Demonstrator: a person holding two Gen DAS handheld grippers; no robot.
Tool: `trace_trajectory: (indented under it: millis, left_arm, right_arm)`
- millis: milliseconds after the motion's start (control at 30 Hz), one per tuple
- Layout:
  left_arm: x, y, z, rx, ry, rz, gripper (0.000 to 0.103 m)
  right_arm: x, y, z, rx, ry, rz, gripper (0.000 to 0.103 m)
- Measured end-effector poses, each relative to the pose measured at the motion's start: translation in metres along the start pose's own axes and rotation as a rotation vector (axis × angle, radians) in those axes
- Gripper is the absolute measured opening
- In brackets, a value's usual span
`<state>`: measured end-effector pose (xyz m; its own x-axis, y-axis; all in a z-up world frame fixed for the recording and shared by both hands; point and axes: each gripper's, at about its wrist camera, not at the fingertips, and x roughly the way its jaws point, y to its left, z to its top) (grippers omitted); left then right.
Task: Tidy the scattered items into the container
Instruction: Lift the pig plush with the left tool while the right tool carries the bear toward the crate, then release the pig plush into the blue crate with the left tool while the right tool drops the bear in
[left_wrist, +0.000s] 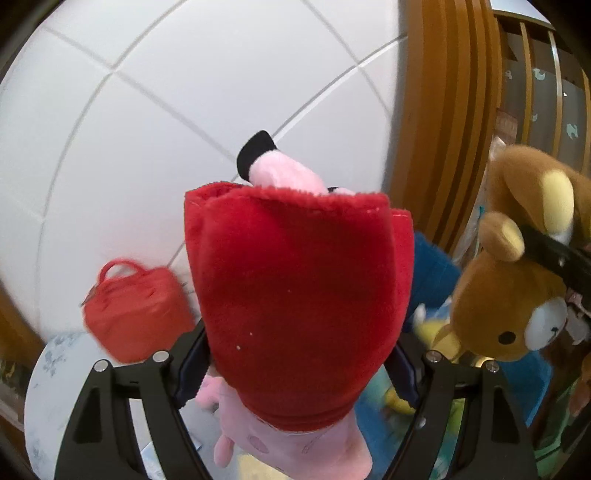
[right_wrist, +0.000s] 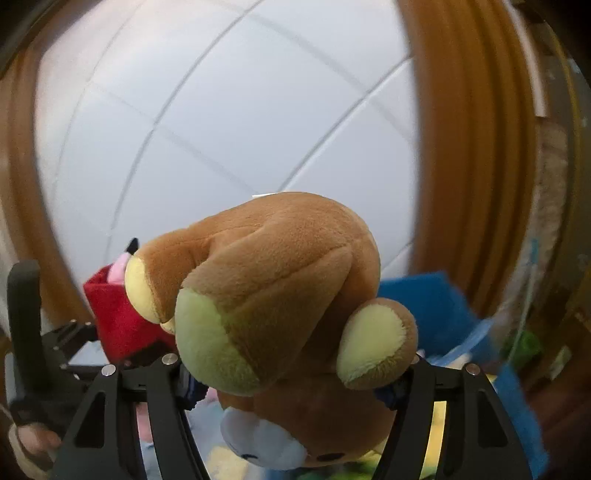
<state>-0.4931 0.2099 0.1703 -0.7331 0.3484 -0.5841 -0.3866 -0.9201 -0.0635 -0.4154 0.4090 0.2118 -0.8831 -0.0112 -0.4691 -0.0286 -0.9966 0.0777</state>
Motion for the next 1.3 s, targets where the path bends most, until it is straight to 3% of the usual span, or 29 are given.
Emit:
trace_trajectory:
  millis: [200,433,633,800,933,1300]
  left_arm:
    - [0.073,-0.073,0.062,0.033,0.063,-0.022,0.081]
    - [0.16,-0.141,0.064,0.099,0.182,-0.023,0.081]
    - [0.205,-0.149,0.055,0.125,0.241,-0.016,0.083]
    - [0.221,-0.167,0.043,0.193,0.282,0.01,0.088]
    - [0.221,-0.166,0.034,0.215,0.296,-0.014,0.1]
    - [0.189,-0.165,0.029,0.179,0.265,-0.004,0.1]
  right_arm:
    - [0.026,-0.096,0.032,0.018,0.037,-0.12,0.069]
    - [0.076,-0.168,0.027,0.096,0.149,-0.151,0.069]
    - [0.114,-0.184,0.019,0.105,0.211,-0.142,0.069]
    - [0.142,-0.185,0.01,0.122,0.294,-0.117,0.076]
    - [0.148,-0.183,-0.001,0.122,0.32,-0.136,0.099]
    - [0.117,-0.18,0.006,0.099,0.278,-0.191,0.102]
